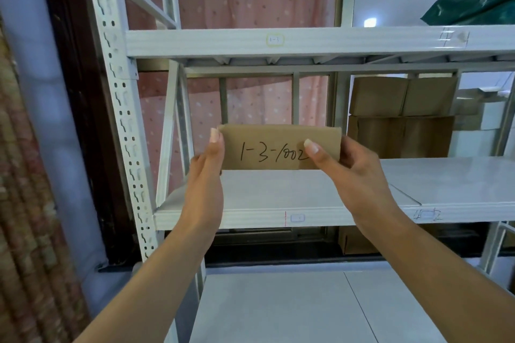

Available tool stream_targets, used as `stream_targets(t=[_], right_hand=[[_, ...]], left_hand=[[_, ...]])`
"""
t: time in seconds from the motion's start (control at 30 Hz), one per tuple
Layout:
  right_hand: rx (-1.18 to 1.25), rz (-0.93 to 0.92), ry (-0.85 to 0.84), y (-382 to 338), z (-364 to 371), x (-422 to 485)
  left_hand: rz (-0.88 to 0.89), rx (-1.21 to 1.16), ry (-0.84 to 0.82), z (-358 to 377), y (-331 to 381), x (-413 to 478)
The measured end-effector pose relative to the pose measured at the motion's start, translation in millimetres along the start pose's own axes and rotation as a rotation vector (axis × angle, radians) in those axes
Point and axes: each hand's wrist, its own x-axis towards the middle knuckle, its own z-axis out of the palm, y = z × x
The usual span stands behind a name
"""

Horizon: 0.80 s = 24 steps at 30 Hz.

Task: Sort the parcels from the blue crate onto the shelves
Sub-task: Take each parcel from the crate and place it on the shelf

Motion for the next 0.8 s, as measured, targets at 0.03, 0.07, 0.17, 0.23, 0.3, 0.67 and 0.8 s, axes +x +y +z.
stream_targets(t=[0.03, 0.07, 0.17, 0.23, 0.3, 0.67, 0.8], right_hand=[[0.003, -0.009, 0.001, -5, -1, 2], [0.005, -0.015, 0.003, -11, -2, 4], [0.0, -0.033, 0.009, -24, -4, 9], [-0.002, -0.045, 0.009, -34, -7, 13], [-0.01, -0.068, 0.0, -47, -9, 18], [-0.052, -0.23, 0.079, -147, -20, 82], [-0.051, -0.283, 0.098, -172, -25, 109]], left_hand=[[0.043, -0.004, -0.009, -2, 3, 0], [0.081, -0.003, -0.002, -4, 6, 2], [0.205, 0.039, 0.031, -7, 15, 5], [0.263, 0.067, 0.068, -9, 25, 7], [0.314, 0.071, 0.08, -10, 37, 13], [0.54, 0.006, 0.033, -1, 136, 66], [0.602, 0.008, 0.018, 6, 164, 89]])
